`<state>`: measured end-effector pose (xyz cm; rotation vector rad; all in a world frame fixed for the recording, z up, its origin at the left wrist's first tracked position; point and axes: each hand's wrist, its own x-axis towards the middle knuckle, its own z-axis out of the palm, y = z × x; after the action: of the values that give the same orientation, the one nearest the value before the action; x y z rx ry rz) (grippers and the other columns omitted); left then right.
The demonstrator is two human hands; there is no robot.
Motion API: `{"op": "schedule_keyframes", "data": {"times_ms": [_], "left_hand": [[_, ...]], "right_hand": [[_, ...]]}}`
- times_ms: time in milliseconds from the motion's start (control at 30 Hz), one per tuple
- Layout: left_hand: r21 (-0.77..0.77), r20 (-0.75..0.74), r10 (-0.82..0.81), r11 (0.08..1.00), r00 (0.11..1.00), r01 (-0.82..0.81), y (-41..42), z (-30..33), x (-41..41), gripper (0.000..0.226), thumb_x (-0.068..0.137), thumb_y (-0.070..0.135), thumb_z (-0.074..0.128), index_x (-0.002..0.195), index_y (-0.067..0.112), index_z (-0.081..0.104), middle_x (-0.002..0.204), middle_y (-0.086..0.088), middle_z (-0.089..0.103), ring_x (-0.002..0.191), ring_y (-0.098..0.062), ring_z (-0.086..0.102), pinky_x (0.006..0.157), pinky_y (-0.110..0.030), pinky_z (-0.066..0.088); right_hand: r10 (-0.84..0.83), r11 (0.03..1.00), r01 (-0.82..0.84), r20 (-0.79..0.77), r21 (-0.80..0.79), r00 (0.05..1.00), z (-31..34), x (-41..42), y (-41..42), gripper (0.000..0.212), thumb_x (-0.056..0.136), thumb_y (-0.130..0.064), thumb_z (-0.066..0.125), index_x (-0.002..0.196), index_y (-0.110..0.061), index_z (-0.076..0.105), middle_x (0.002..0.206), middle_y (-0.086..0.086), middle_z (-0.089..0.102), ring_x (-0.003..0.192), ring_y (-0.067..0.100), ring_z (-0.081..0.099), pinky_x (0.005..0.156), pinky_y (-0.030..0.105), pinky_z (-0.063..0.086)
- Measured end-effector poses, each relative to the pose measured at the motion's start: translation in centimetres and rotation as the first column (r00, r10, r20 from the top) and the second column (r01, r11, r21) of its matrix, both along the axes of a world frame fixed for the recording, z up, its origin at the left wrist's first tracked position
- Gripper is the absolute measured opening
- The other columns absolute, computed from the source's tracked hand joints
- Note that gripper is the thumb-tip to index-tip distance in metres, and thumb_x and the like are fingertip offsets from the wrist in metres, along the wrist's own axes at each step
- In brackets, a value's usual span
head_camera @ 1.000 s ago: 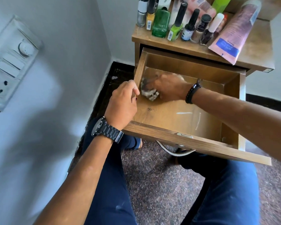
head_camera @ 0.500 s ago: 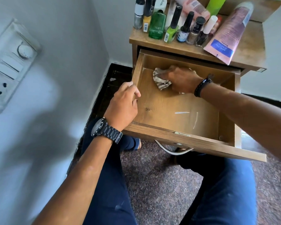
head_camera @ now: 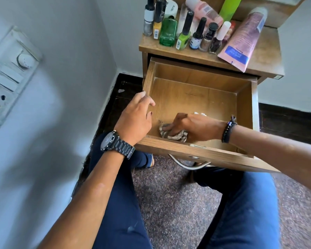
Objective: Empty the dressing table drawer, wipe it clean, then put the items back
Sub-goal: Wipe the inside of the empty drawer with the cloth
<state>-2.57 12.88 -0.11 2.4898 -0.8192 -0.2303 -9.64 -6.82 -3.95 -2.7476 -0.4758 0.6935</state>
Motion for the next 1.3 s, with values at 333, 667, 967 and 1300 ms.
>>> {"op": "schedule_keyframes", "data": {"times_ms": [333,667,967,1300], "left_hand": [[0.048,-0.034,-0.085,0.995,0.996,0.087,0.0,0.3,-0.1,0.032,0.090,0.013,0.052,0.122,0.018,0.051,0.148,0.000,0.032,0.139,-0.016,0.027,0.108,-0.028,0.029],[0.224,-0.043,-0.208,0.951,0.977,0.213,-1.4,2.3,-1.8,0.033,0.096,0.034,0.041,0.125,0.019,0.047,0.127,0.002,0.059,0.125,-0.023,0.047,0.113,-0.032,0.019],[0.189,-0.133,-0.199,0.957,0.971,0.222,-1.3,2.1,-2.0,0.031,0.097,0.035,0.040,0.120,0.017,0.050,0.118,0.001,0.064,0.124,-0.026,0.048,0.115,-0.035,0.015],[0.166,-0.067,-0.230,0.957,0.971,0.238,-1.4,1.1,-1.8,0.025,0.097,0.027,0.039,0.117,0.021,0.051,0.113,0.007,0.067,0.116,-0.015,0.055,0.115,-0.024,-0.001]], "right_hand": [[-0.344,0.916,0.372,0.185,-0.150,0.921,0.3,7.4,-6.7,0.070,0.078,0.005,0.048,0.139,-0.028,0.043,0.142,0.008,0.048,0.130,0.029,0.045,0.106,0.045,0.041],[-0.119,0.991,0.112,-0.087,-0.076,0.989,2.9,0.2,-0.4,0.060,0.086,0.008,0.048,0.133,-0.029,0.052,0.134,0.005,0.052,0.115,0.020,0.053,0.090,0.016,0.041],[-0.143,0.979,0.128,-0.091,-0.159,0.985,3.9,-0.5,-4.0,0.060,0.089,0.004,0.045,0.136,-0.032,0.047,0.142,0.001,0.047,0.116,0.020,0.056,0.093,0.027,0.050],[-0.394,0.904,0.403,0.088,-0.144,0.915,1.4,3.1,-7.5,0.068,0.080,0.006,0.048,0.139,-0.029,0.045,0.146,0.000,0.044,0.129,0.026,0.048,0.106,0.040,0.042]]}}
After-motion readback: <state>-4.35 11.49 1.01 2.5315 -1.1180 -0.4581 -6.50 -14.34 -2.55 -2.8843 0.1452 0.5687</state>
